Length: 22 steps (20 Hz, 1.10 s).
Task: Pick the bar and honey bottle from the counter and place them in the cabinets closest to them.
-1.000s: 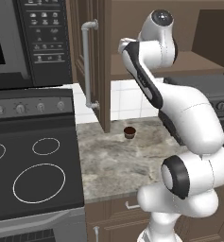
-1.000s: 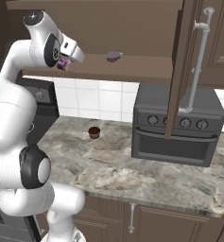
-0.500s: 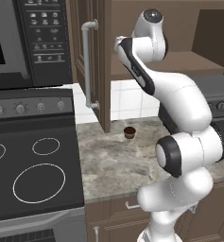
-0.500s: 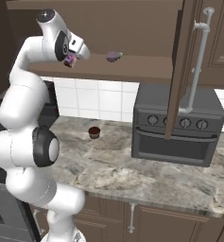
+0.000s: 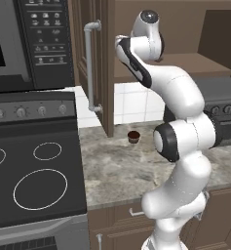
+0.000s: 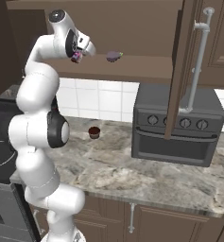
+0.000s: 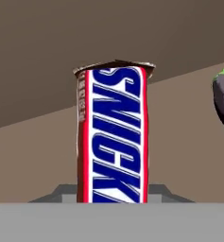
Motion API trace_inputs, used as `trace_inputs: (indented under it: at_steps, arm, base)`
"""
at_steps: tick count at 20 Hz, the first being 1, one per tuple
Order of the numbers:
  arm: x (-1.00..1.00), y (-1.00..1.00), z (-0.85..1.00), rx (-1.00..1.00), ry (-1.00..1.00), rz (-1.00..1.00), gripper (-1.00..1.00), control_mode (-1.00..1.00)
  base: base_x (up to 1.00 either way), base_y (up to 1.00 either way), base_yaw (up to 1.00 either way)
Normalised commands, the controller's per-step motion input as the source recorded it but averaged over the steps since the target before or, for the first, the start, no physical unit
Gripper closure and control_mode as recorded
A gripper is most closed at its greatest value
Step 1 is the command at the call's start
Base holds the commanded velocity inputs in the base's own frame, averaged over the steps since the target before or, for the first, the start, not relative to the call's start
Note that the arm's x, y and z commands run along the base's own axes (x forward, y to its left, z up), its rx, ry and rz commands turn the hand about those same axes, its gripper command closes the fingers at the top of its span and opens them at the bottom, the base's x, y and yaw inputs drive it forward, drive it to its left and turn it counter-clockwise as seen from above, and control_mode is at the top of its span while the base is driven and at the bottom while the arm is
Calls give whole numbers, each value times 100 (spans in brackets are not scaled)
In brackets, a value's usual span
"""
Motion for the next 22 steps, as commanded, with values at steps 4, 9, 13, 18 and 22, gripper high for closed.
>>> trace_inputs:
  at_steps: [4, 9, 13, 18, 22]
  arm:
    - [-27, 0, 8, 0, 2, 3, -100, -100]
    - [-61, 0, 11, 0, 3, 6, -100, -100]
    - [-82, -4, 1, -1, 0, 8, -100, -100]
    - [-97, -17, -10, -2, 0, 11, -100, -100]
    - [-100, -29, -26, -3, 0, 12, -100, -100]
  base:
    - [0, 0, 0]
    - [0, 0, 0]
    - [0, 0, 0]
    - [0, 0, 0]
    - [0, 0, 0]
